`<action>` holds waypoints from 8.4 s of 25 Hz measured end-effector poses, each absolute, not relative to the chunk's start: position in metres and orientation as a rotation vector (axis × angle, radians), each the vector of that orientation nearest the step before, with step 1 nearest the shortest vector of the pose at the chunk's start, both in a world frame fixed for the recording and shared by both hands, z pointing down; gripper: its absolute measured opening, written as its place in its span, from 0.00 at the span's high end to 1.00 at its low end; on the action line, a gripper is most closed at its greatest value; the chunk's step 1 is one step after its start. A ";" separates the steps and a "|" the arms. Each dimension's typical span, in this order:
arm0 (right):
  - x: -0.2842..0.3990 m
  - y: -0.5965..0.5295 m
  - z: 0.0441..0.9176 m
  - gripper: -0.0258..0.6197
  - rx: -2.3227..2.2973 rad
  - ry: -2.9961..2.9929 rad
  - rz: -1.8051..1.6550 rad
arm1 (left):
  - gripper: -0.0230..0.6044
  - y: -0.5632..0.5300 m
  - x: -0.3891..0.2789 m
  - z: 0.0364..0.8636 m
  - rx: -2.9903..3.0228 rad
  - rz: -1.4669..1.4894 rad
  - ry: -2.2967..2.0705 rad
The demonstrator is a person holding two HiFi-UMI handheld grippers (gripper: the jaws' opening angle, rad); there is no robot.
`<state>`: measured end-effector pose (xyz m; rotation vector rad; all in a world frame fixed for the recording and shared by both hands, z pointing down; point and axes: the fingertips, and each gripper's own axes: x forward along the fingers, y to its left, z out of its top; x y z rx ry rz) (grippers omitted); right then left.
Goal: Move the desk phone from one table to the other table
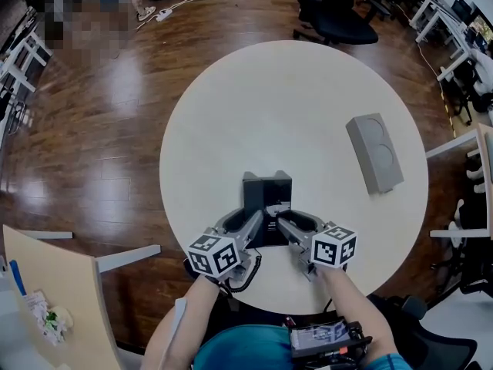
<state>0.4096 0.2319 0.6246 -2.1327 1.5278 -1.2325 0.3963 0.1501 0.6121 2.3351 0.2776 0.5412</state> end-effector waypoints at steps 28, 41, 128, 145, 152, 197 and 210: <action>0.352 0.026 0.493 0.73 -2.010 1.975 -0.918 | 0.72 -0.051 0.301 0.487 2.358 0.049 -0.105; 0.183 -0.190 0.442 0.73 -1.670 2.402 -0.887 | 0.72 -0.244 0.106 0.434 2.331 -0.187 -0.536; -0.179 -0.301 0.452 0.98 -1.580 2.963 -0.521 | 0.94 -0.276 -0.285 0.440 2.229 -0.028 -1.483; -0.138 -0.193 0.352 0.98 -1.724 2.790 -0.178 | 0.94 -0.181 -0.235 0.335 2.577 0.005 -1.564; -0.101 -0.134 0.347 0.98 -1.711 2.783 -0.160 | 0.94 -0.119 -0.195 0.328 2.579 0.042 -1.600; -0.138 -0.007 0.383 0.98 -1.886 2.770 -0.244 | 0.94 -0.020 -0.236 0.379 2.576 0.198 -1.506; -0.139 -0.010 0.385 0.98 -1.874 2.777 -0.240 | 0.94 -0.019 -0.236 0.383 2.583 0.199 -1.513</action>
